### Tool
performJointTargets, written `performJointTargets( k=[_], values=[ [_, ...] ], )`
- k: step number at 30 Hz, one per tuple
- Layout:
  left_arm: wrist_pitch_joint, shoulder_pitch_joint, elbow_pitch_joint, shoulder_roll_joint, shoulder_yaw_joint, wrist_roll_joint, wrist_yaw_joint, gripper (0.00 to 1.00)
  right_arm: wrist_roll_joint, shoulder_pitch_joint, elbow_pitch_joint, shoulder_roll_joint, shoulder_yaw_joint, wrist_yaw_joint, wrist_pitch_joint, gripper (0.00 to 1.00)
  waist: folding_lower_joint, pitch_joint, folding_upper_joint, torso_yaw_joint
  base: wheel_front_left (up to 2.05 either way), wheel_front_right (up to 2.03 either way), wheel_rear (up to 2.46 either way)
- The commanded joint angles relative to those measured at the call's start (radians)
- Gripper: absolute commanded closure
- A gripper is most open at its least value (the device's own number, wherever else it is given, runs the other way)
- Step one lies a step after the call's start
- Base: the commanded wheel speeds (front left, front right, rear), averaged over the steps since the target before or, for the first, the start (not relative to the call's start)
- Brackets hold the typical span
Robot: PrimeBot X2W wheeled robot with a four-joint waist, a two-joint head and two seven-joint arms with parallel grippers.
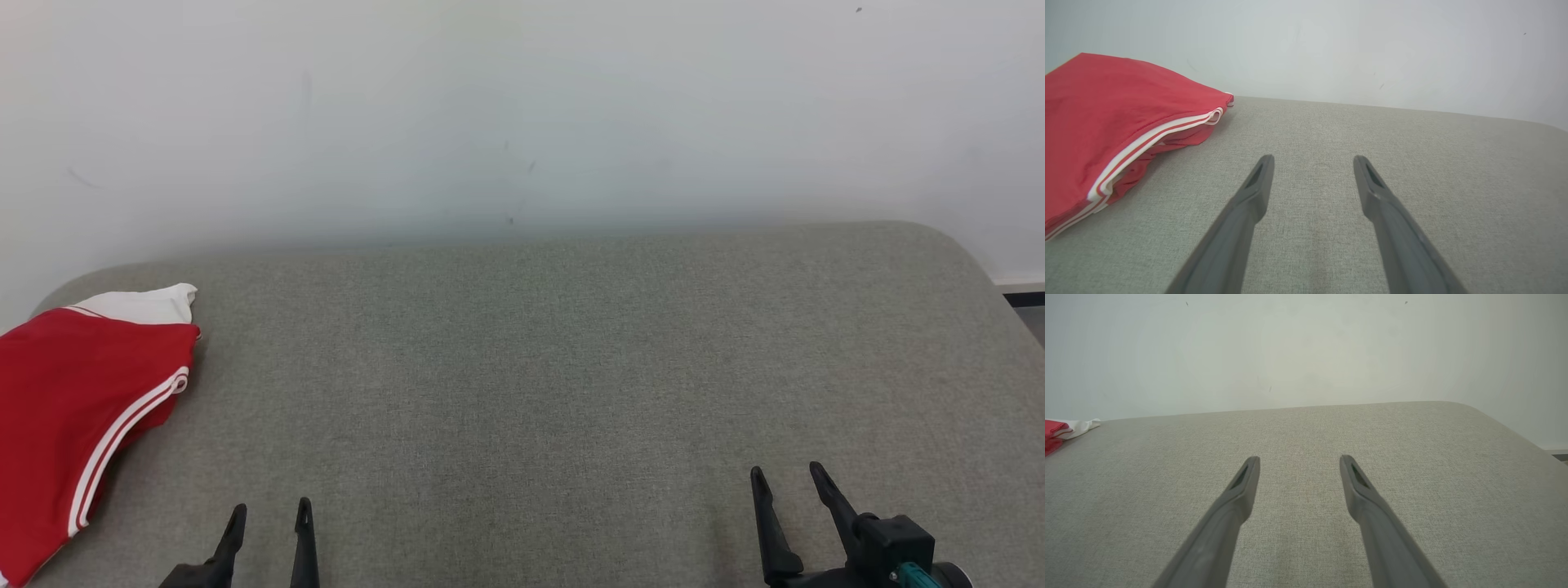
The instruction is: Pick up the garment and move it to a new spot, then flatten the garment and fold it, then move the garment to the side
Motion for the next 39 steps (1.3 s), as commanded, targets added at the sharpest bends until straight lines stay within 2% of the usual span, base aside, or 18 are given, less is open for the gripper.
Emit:
performJointTargets(
  k=[1, 12, 25, 32, 39],
  values=[
    [-0.011, 0.01, 0.001, -0.001, 0.001, 0.016, -0.004, 0.0, -0.014, 0.003, 0.0, -0.003, 0.002, -0.002, -0.008, 0.0, 0.0, 0.0, 0.0, 0.0, 0.0, 0.0, 0.0],
    [-0.028, 0.007, 0.016, -0.008, 0.007, 0.086, -0.002, 0.0, -0.084, 0.002, 0.009, -0.003, 0.006, -0.002, -0.028, 0.0, 0.0, -0.004, 0.0, 0.004, 0.0, 0.0, 0.0],
    [-0.026, 0.003, 0.023, -0.015, 0.016, 0.079, -0.007, 0.0, -0.076, 0.0, 0.018, -0.003, 0.006, -0.002, -0.031, 0.0, 0.0, -0.008, 0.0, 0.01, 0.0, 0.0, 0.0],
    [-0.026, -0.004, 0.024, -0.014, 0.024, 0.087, -0.01, 0.0, -0.079, 0.013, 0.009, -0.002, -0.008, -0.002, -0.031, 0.0, 0.0, -0.009, 0.0, 0.068, 0.0, 0.0, 0.0],
    [-0.026, 0.007, 0.025, -0.004, 0.04, 0.092, -0.013, 0.0, -0.055, 0.017, 0.009, -0.002, 0.005, -0.002, -0.032, 0.0, 0.0, -0.015, 0.0, 0.172, 0.0, 0.0, 0.0]
  ],
)
